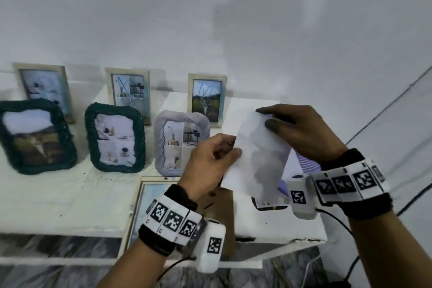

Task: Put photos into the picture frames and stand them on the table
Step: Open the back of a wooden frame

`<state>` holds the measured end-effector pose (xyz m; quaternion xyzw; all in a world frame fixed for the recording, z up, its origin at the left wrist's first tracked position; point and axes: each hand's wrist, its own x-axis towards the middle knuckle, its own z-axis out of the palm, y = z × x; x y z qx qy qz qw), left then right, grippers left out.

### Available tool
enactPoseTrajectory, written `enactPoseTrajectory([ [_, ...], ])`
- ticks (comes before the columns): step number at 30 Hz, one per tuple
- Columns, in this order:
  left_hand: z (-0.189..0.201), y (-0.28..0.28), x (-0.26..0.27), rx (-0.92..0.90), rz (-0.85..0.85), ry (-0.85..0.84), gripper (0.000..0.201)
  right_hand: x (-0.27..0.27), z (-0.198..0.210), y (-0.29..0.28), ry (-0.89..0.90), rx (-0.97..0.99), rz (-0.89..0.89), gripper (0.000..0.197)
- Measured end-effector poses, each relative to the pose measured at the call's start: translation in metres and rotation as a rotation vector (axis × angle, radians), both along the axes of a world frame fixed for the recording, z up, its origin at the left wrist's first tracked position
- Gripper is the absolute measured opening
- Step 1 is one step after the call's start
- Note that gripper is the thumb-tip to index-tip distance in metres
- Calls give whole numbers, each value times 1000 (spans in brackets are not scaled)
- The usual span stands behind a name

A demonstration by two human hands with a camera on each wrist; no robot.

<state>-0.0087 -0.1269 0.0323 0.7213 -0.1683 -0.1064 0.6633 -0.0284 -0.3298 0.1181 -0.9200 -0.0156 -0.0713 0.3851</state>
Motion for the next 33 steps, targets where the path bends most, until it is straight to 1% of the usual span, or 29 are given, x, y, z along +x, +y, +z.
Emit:
enactPoseTrajectory([
  [3,-9,33,-3,-49,33,76,18,-12,-32,26,-119,103,-108,34],
  [5,-18,56,-7,-55,57,100,16,-24,-61,45,-118,205,-188,39],
  [6,-23,64,-10,-47,64,109,15,-31,-76,53,-70,295,-217,40],
  [9,-42,95,-21,1,136,176,10,-52,-125,89,165,751,-243,40],
  [10,-51,105,-25,21,168,203,9,-58,-140,101,207,838,-259,42],
  [13,-76,129,-34,81,256,258,6,-70,-166,130,241,964,-325,46],
  [15,-90,142,-40,120,300,280,4,-74,-171,148,262,1018,-329,42],
  [17,-98,149,-46,155,340,295,5,-75,-173,159,273,925,-288,32],
  [20,-106,159,-54,217,376,277,7,-75,-181,170,268,751,-233,33],
  [22,-106,167,-56,327,368,189,6,-74,-186,172,250,662,-239,34],
  [25,-103,184,-51,552,356,-39,8,-69,-191,171,187,542,-280,34],
  [26,-103,189,-47,603,354,-86,10,-66,-191,171,176,495,-287,33],
  [28,-106,198,-39,683,338,-119,18,-61,-189,172,181,424,-279,31],
  [30,-114,201,-33,721,315,-126,27,-57,-189,174,207,302,-266,30],
  [33,-124,198,-30,677,280,-122,37,-52,-185,180,286,139,-233,34],
])
